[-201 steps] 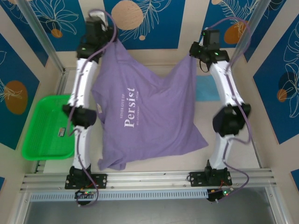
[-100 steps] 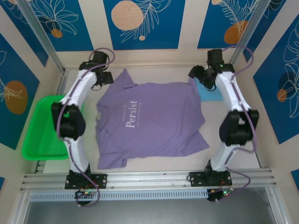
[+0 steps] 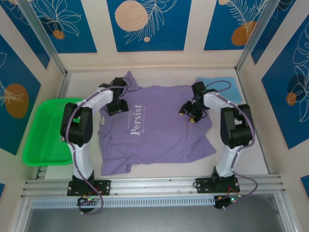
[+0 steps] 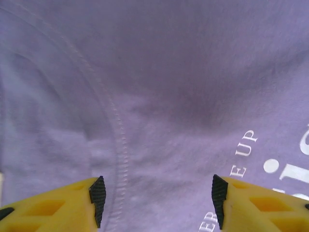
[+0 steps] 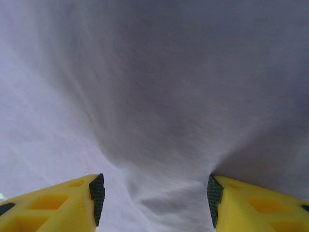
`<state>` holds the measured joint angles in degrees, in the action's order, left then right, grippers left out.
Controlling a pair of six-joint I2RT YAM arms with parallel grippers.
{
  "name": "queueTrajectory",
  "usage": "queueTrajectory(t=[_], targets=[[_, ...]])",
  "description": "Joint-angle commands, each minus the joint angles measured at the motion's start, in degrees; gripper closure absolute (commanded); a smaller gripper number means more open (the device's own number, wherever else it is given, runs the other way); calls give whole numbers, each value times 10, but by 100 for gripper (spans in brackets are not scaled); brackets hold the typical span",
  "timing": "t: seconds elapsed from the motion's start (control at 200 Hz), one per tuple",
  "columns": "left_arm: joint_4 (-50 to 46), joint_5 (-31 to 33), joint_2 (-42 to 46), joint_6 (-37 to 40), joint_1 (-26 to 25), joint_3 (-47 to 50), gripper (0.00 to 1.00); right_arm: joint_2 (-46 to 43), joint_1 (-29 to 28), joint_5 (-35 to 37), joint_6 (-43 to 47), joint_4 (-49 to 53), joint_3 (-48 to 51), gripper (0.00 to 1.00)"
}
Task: Fold and stack the t-shirts
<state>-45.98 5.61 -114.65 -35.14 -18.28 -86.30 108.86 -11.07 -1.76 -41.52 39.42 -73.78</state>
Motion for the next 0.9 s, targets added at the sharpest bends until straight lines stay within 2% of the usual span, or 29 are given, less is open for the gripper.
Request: queueTrajectory(t=[0.0,0.125,0.24,0.38,0.465,0.62,0.71,0.83,0.89], targets=[[-1,42,-33,-31,8,-28,39,70,-6,-13,-39,0,-64,39],[-8,68,-90,-34,28,-89,39,165,-5,-14,-59,12,-151,36],[-40,87,-157,-29,44,-189,40,254,-4,-15,-66,61,-284,32],[-84,123,-228,-28,59,-323,40,342,-4,-5,-68,138,-452,19],[-112,127,-264,-42,76,-393,40,363,-1,-18,-70,169,-521,15],[-131,122,-281,-45,95,-464,35,311,2,-27,-48,158,-536,11],[-126,102,-259,-37,100,-473,25,256,4,-40,-36,143,-514,10],[-117,62,-196,-20,98,-446,7,153,6,-44,-18,104,-435,9],[-100,38,-147,-10,95,-401,4,88,9,-36,-15,78,-361,9]])
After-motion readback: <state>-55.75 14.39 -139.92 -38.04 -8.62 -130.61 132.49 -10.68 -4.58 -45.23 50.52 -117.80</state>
